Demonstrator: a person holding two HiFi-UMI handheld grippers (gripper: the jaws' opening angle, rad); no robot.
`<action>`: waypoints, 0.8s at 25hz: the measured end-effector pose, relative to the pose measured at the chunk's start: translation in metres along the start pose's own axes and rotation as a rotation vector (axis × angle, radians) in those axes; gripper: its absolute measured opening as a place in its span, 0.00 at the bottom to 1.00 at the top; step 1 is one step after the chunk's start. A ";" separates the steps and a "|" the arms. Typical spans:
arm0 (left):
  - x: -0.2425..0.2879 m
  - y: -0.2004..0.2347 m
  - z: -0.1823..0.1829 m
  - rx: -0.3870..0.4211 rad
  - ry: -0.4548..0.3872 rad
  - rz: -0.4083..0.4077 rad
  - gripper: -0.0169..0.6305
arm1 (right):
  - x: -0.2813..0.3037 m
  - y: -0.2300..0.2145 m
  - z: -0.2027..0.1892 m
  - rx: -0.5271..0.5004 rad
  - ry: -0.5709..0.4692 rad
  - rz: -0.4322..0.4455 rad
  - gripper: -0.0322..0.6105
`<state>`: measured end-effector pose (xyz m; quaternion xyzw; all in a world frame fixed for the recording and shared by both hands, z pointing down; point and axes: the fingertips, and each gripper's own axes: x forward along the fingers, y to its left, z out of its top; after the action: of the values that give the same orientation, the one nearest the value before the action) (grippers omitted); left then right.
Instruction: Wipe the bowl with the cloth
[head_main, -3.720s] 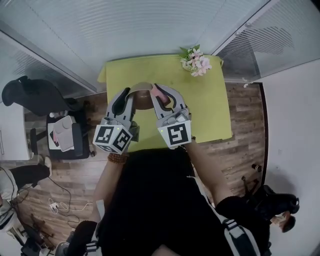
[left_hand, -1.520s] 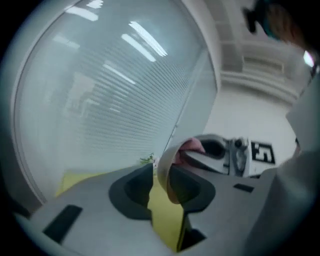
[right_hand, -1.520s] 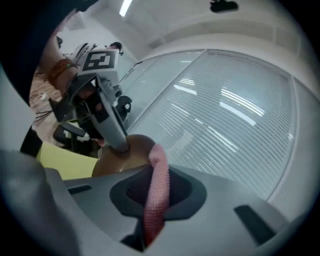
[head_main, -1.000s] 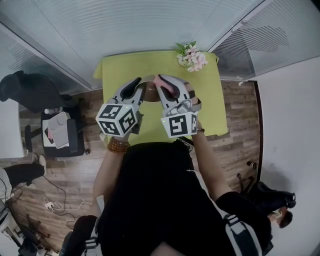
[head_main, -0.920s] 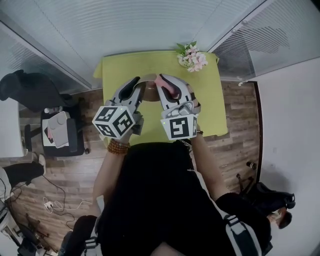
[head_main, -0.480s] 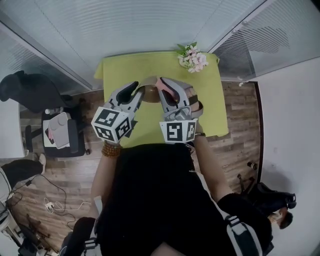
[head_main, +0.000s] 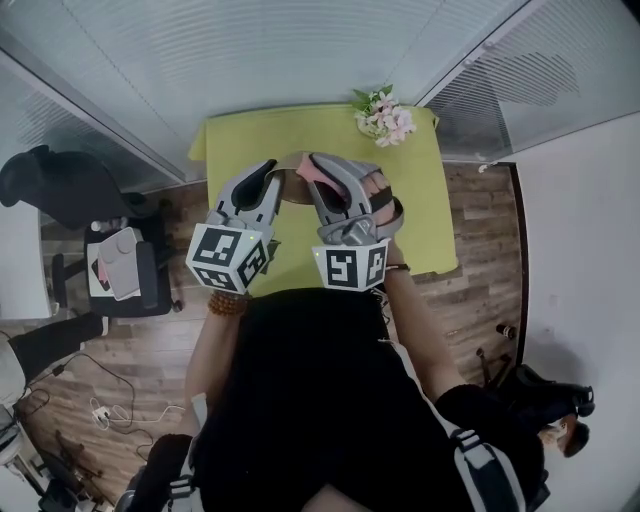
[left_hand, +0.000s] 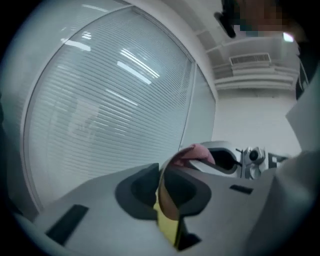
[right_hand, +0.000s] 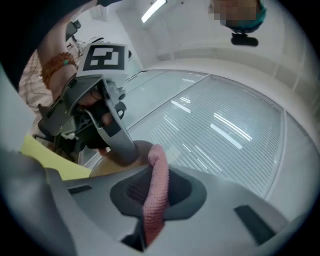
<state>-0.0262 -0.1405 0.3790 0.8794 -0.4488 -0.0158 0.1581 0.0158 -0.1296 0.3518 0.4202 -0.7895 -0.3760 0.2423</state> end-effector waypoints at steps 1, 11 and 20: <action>-0.002 0.001 0.004 -0.089 -0.038 -0.009 0.09 | -0.001 -0.005 0.001 0.055 -0.002 -0.025 0.09; -0.006 0.014 -0.020 -0.476 -0.113 -0.072 0.15 | -0.002 -0.001 -0.019 0.311 0.037 0.004 0.10; 0.006 0.015 -0.031 0.035 0.163 0.033 0.06 | 0.008 0.018 0.000 -0.174 0.005 0.131 0.09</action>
<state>-0.0287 -0.1454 0.4136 0.8728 -0.4493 0.0661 0.1791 0.0024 -0.1300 0.3670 0.3458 -0.7790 -0.4255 0.3042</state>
